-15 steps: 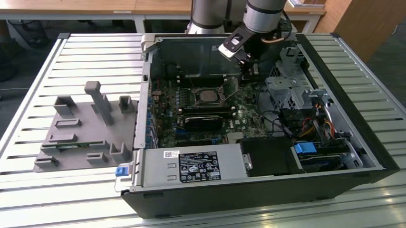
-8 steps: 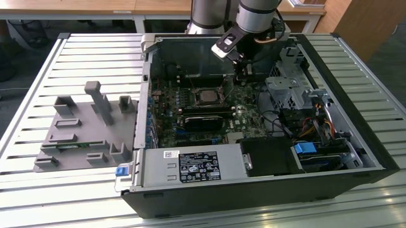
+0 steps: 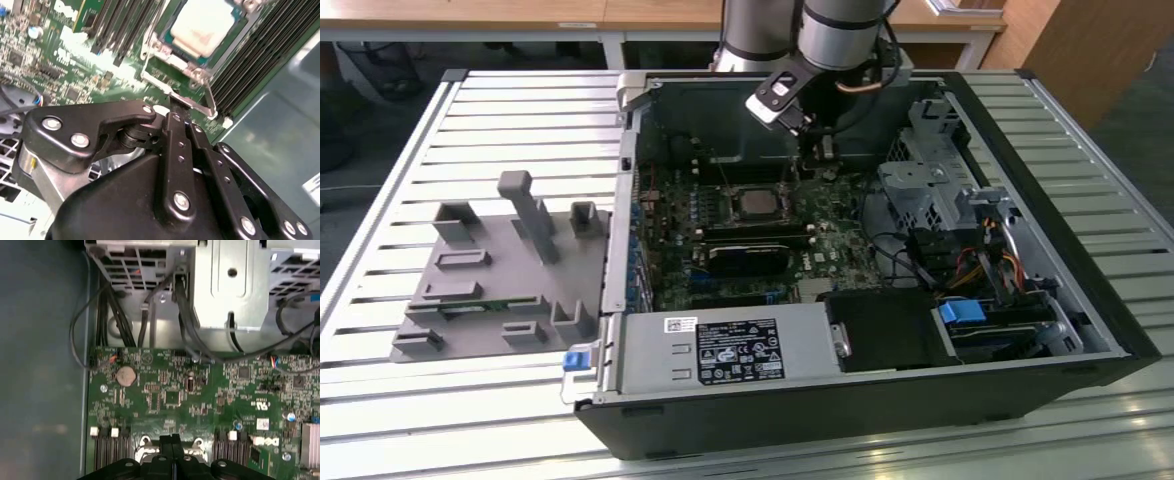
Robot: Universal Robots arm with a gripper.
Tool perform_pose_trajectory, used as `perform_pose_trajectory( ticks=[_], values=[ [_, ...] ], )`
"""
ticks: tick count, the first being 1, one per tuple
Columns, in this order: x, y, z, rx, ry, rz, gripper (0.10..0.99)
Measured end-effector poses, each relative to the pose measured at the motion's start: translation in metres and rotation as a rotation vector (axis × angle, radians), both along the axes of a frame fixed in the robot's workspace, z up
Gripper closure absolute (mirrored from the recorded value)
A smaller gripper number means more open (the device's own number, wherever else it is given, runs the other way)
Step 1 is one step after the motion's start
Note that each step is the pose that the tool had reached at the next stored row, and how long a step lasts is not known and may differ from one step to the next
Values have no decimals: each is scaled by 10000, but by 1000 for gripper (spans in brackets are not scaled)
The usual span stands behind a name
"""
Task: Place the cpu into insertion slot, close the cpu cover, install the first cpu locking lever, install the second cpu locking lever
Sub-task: 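Close the cpu cover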
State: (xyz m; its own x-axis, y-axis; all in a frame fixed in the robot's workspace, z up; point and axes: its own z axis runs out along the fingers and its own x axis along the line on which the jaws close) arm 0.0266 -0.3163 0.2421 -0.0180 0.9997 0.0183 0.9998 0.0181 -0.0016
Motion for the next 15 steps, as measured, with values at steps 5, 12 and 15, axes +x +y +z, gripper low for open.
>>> perform_pose_trajectory(
  ticks=[5,12,15],
  values=[
    [-129,4,-10,0,0,0,980],
    [-272,11,-31,-4,0,0,980],
    [-327,14,-41,-6,0,1,980]
  ],
)
